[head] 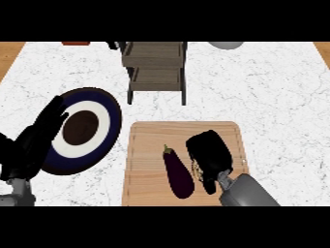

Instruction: Pick the cupcake from the cutting board and place it in the tiered basket

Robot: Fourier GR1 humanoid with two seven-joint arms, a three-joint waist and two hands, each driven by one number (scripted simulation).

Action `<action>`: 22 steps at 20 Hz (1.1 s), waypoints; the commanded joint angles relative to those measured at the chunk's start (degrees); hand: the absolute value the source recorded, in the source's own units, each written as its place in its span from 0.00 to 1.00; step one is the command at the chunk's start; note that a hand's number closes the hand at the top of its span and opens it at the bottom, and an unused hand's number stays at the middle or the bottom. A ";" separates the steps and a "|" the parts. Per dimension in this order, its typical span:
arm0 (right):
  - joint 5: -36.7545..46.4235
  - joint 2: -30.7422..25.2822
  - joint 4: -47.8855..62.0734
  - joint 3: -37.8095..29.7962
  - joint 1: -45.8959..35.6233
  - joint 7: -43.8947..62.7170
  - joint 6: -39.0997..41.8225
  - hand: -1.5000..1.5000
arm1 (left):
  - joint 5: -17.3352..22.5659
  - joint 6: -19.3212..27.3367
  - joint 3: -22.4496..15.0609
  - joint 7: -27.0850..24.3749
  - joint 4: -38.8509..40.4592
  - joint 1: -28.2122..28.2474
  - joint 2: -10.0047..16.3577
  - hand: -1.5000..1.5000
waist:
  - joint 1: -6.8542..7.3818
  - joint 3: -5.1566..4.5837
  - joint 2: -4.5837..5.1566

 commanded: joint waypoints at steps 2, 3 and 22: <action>-4.75 -10.75 -6.09 -11.00 -5.04 -6.89 3.42 1.00 | -0.23 -0.04 0.42 0.73 0.58 -0.59 -0.10 0.50 | -0.60 0.58 0.76; -8.09 -16.16 -4.91 -16.63 -7.07 -10.93 3.68 1.00 | -0.70 0.48 -0.37 0.84 -1.19 1.04 -0.47 0.50 | -0.59 0.61 0.73; -42.02 -29.92 12.09 -52.07 -42.92 -21.85 19.19 1.00 | 0.34 -2.42 1.13 -1.25 0.19 0.68 0.11 0.50 | 1.03 0.55 0.86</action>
